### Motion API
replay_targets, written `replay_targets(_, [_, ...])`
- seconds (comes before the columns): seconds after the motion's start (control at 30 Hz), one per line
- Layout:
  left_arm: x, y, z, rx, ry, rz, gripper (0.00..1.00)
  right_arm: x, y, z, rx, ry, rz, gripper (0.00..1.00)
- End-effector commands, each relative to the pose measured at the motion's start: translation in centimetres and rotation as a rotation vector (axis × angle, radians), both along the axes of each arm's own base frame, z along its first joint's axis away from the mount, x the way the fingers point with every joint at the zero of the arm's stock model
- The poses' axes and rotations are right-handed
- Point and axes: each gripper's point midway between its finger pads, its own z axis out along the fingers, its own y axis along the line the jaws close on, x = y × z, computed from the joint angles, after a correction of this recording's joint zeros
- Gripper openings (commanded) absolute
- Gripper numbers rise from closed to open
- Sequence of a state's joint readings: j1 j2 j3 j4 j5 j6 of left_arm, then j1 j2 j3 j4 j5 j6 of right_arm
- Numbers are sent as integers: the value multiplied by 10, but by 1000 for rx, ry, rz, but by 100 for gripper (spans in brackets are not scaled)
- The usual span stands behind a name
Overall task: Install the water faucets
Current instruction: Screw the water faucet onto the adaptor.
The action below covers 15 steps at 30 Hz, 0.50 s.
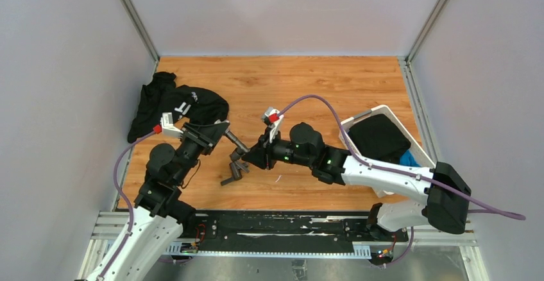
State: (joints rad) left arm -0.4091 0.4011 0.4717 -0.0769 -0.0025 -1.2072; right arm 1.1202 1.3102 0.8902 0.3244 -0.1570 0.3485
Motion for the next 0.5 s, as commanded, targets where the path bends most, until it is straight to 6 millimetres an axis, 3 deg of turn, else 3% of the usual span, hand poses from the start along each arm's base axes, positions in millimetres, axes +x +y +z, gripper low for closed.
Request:
replay_targets(0.0, [-2, -5, 5, 65, -99, -34, 0, -21, -1, 54, 255, 245, 145, 0])
replay_targets(0.2, [-5, -2, 16, 33, -174, -26, 0, -20, -7, 73, 409, 532, 245, 0])
replay_targets(0.33, [-3, -2, 1, -12, -131, -19, 0, -17, -11, 88, 586, 636, 362, 2])
replay_targets(0.37, [-3, -2, -3, -13, -119, -18, 0, -16, -12, 90, 618, 654, 389, 8])
replay_targets(0.43, [-3, 0, -11, -19, -83, -7, 0, -13, -11, 80, 621, 684, 398, 46])
replay_targets(0.47, [-2, 4, -15, -15, -60, 17, 0, -11, -10, 72, 603, 690, 378, 59])
